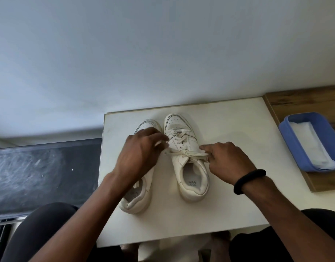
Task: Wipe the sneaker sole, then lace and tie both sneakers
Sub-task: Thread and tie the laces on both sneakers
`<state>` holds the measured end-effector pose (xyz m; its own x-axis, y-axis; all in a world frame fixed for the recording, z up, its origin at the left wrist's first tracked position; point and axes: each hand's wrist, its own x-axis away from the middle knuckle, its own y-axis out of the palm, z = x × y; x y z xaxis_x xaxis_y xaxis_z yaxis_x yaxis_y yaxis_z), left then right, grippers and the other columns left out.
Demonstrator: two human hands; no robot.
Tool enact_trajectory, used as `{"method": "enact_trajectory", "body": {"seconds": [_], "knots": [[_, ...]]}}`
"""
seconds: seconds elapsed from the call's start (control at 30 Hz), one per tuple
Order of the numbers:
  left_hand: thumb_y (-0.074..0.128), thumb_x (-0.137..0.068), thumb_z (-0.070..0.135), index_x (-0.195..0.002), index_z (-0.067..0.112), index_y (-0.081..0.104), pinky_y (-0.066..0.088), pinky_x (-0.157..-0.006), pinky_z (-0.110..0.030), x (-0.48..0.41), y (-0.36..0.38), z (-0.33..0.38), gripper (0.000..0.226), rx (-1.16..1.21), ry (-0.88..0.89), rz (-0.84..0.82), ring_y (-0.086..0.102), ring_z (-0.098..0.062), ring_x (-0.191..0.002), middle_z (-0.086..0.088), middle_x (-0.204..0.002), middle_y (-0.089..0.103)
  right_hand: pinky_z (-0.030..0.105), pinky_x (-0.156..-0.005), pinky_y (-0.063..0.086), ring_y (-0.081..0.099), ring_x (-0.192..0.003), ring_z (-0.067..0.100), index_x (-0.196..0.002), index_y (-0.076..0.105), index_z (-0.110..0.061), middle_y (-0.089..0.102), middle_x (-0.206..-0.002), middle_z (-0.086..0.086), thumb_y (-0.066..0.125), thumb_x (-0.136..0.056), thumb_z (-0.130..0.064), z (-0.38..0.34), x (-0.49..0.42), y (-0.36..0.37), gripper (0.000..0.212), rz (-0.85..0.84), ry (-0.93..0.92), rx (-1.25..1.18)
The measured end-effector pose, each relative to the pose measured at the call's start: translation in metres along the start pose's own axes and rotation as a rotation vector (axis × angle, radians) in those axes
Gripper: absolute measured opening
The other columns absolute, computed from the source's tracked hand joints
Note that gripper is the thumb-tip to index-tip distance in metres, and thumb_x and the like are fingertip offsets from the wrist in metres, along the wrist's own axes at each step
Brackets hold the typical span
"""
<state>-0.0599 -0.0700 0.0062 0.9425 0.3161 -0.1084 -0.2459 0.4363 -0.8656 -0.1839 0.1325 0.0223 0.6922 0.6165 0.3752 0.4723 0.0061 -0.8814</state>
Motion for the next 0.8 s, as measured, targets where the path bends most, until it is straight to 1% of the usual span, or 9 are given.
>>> {"method": "enact_trajectory", "body": {"seconds": [0.07, 0.13, 0.27, 0.33, 0.4, 0.47, 0.53, 0.63, 0.8], "knots": [[0.064, -0.1, 0.026, -0.115, 0.025, 0.076, 0.056, -0.087, -0.042, 0.006, -0.015, -0.006, 0.019, 0.022, -0.132, 0.052, 0.069, -0.024, -0.106, 0.003, -0.119, 0.071, 0.041, -0.094, 0.053, 0.064, -0.112, 0.03, -0.144, 0.048, -0.039, 0.068, -0.126, 0.002, 0.051, -0.094, -0.021, 0.004, 0.001, -0.005, 0.053, -0.016, 0.029, -0.09], [0.063, -0.1, 0.023, -0.127, 0.029, 0.07, 0.052, -0.095, -0.039, 0.02, -0.029, -0.017, 0.028, 0.011, -0.267, 0.012, 0.065, -0.022, -0.114, 0.002, -0.131, 0.066, 0.037, -0.098, 0.051, 0.063, -0.116, 0.025, -0.148, 0.041, -0.04, 0.064, -0.134, -0.004, 0.05, -0.094, -0.021, 0.005, 0.004, -0.009, 0.057, -0.019, 0.033, -0.147], [0.07, -0.094, 0.029, -0.154, 0.037, 0.039, 0.049, -0.107, -0.043, 0.051, -0.048, -0.04, 0.068, 0.13, -0.566, -0.32, 0.058, -0.024, -0.132, -0.004, -0.15, 0.055, 0.036, -0.096, 0.052, 0.064, -0.112, 0.023, -0.149, 0.035, -0.039, 0.065, -0.13, -0.005, 0.055, -0.091, -0.036, -0.002, 0.01, -0.011, 0.061, -0.067, -0.014, -0.185], [0.075, -0.09, 0.028, -0.162, 0.04, 0.016, 0.058, -0.097, -0.043, 0.058, -0.051, -0.045, 0.094, 0.246, -0.711, -0.585, 0.061, -0.025, -0.127, -0.006, -0.155, 0.049, 0.038, -0.095, 0.053, 0.064, -0.112, 0.027, -0.152, 0.029, -0.038, 0.066, -0.126, 0.001, 0.059, -0.088, -0.052, -0.008, 0.011, -0.006, 0.072, -0.091, -0.021, -0.138], [0.075, -0.088, 0.024, -0.162, 0.043, 0.004, 0.065, -0.076, -0.039, 0.062, -0.047, -0.042, 0.105, 0.327, -0.783, -0.766, 0.066, -0.024, -0.114, -0.006, -0.144, 0.057, 0.038, -0.092, 0.052, 0.062, -0.115, 0.034, -0.155, 0.021, -0.034, 0.065, -0.127, 0.01, 0.059, -0.087, -0.057, -0.014, 0.011, 0.004, 0.082, -0.085, -0.023, -0.025], [0.069, -0.088, 0.026, -0.161, 0.037, 0.01, 0.066, -0.065, -0.039, 0.061, -0.036, -0.038, 0.094, 0.232, -0.793, -0.707, 0.072, -0.028, -0.098, -0.011, -0.123, 0.065, 0.037, -0.081, 0.05, 0.063, -0.111, 0.036, -0.157, 0.017, -0.027, 0.064, -0.122, 0.014, 0.056, -0.091, -0.046, -0.021, 0.01, 0.016, 0.079, -0.059, -0.026, 0.066], [0.058, -0.091, 0.026, -0.152, 0.024, 0.02, 0.065, -0.065, -0.04, 0.056, -0.023, -0.03, 0.072, 0.024, -0.732, -0.64, 0.075, -0.034, -0.084, -0.015, -0.109, 0.067, 0.033, -0.071, 0.042, 0.064, -0.105, 0.036, -0.158, 0.013, -0.02, 0.064, -0.118, 0.014, 0.052, -0.093, -0.032, -0.027, 0.007, 0.024, 0.077, -0.034, -0.006, 0.128], [0.05, -0.096, 0.025, -0.146, 0.014, 0.025, 0.057, -0.076, -0.039, 0.055, -0.005, -0.014, 0.057, -0.106, -0.682, -0.555, 0.071, -0.041, -0.096, -0.02, -0.116, 0.068, 0.032, -0.068, 0.037, 0.064, -0.104, 0.033, -0.158, 0.011, -0.012, 0.064, -0.118, 0.013, 0.05, -0.093, -0.025, -0.031, 0.006, 0.03, 0.078, -0.021, 0.009, 0.186], [0.045, -0.1, 0.024, -0.152, 0.006, 0.02, 0.039, -0.075, -0.037, 0.057, 0.022, -0.002, 0.061, -0.126, -0.628, -0.462, 0.064, -0.041, -0.111, -0.02, -0.122, 0.069, 0.031, -0.064, 0.036, 0.066, -0.099, 0.028, -0.159, 0.012, -0.01, 0.067, -0.111, 0.01, 0.051, -0.094, -0.024, -0.034, 0.009, 0.037, 0.077, 0.033, -0.024, 0.201]]}}
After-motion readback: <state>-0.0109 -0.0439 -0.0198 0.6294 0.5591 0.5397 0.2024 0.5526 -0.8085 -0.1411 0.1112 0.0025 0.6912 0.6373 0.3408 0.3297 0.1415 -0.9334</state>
